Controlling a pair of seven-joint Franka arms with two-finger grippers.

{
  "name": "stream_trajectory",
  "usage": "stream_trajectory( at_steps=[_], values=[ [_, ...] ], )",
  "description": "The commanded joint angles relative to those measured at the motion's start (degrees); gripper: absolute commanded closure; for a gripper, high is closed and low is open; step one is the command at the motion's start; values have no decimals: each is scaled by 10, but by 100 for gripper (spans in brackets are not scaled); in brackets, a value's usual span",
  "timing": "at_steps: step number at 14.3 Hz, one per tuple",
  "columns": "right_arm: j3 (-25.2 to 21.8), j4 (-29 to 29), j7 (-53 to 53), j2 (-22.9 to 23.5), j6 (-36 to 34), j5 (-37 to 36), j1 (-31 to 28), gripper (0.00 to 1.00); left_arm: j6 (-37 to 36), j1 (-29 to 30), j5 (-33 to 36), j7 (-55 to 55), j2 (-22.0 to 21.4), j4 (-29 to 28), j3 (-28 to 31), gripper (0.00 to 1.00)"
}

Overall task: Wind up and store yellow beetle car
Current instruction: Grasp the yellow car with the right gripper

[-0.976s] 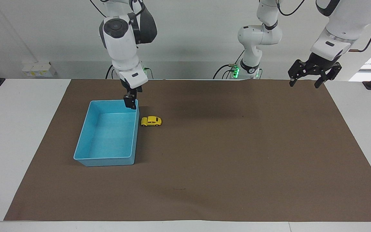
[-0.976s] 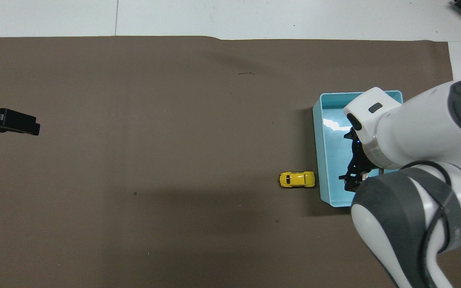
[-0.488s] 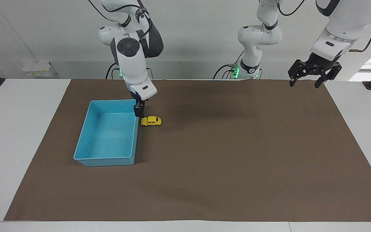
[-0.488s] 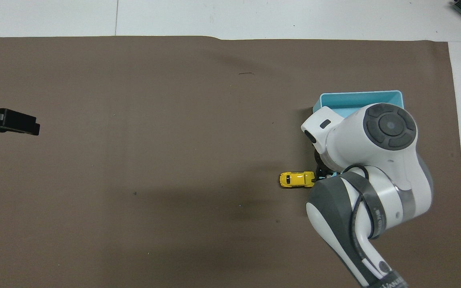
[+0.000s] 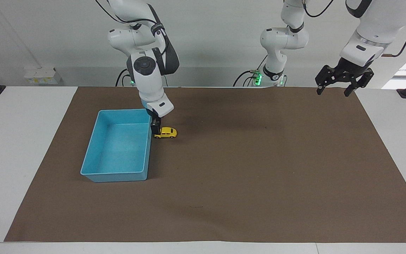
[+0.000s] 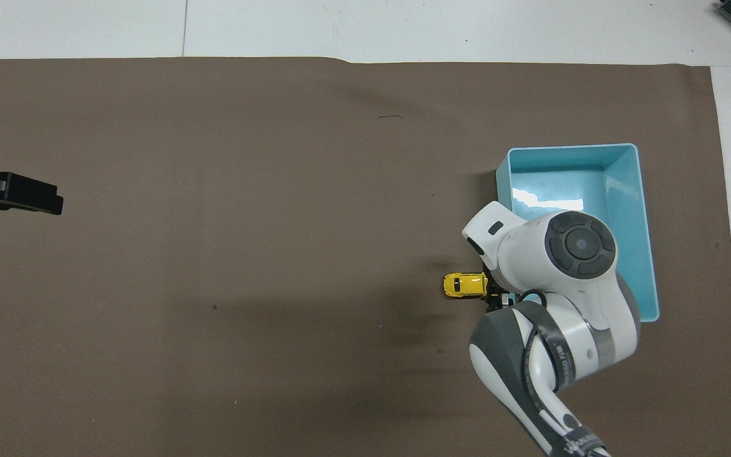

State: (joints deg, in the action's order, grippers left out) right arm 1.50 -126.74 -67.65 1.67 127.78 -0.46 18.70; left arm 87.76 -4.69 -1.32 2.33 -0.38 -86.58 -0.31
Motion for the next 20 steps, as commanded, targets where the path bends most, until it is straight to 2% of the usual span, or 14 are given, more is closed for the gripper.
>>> stream_trajectory(
  at_steps=[1,5,7,9,11,12,14,15,20],
  values=[
    [-1,-43,-4,-6,56,-8,8,0,-7,7,-2,-5,-9,-7,-4,0],
    [-2,-48,-4,29,85,-11,17,0,-7,7,-2,-5,-9,-6,-4,0],
    [-2,-48,-5,41,99,-26,17,14,-7,7,-2,-4,-9,-7,-4,0],
    [-2,-48,-8,40,97,-29,17,22,-7,7,-2,-5,-9,-6,-4,0],
    [-2,-49,-10,41,94,-37,14,47,-7,7,-2,-4,-9,-7,-4,0],
    [-2,-49,-10,41,93,-37,13,52,-7,7,-2,-4,-9,-6,-4,0],
    [-2,-49,-7,41,92,-38,11,86,-7,7,-2,-5,-9,-6,-4,0],
    [-2,-49,-7,41,91,-38,10,100,-7,7,-2,-4,-9,-7,-4,0],
    [-2,-35,-4,51,89,-38,12,100,-7,7,-2,-4,-9,-7,-4,0]
  ],
)
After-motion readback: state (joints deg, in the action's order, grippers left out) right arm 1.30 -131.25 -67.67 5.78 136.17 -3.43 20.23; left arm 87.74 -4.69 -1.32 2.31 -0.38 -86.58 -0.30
